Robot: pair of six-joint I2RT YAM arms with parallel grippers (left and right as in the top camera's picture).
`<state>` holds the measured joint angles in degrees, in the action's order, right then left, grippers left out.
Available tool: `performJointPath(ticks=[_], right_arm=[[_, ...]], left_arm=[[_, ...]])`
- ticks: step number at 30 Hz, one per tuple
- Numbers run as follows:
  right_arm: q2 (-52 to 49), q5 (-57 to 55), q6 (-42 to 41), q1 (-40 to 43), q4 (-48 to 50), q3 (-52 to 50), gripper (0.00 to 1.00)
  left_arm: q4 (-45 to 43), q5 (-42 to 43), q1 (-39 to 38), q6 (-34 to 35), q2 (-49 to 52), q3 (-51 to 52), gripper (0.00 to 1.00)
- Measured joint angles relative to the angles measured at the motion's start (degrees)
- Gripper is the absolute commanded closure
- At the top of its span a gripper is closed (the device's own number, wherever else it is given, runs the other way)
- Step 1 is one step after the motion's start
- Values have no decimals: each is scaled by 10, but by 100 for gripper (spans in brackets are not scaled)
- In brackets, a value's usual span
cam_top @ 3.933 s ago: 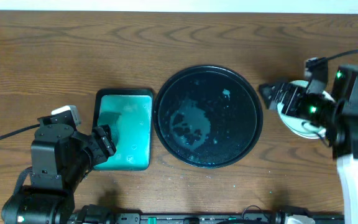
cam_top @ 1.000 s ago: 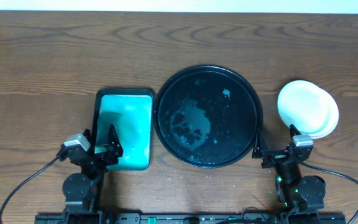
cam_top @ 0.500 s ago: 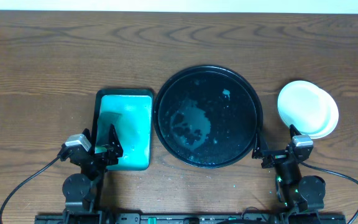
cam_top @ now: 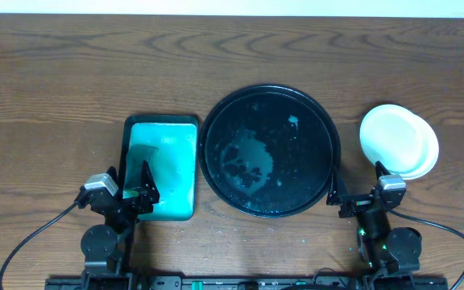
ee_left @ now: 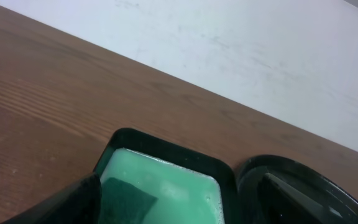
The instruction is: Clean dirty plates on tray and stack at the side
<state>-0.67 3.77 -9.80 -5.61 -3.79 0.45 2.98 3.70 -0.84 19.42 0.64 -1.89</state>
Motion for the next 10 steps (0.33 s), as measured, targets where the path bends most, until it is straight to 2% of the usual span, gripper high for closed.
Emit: performJointPath(ticks=[10], right_arm=[[0,0,0,0,0,0,1]], left_arm=[[0,0,0,0,0,0,19]])
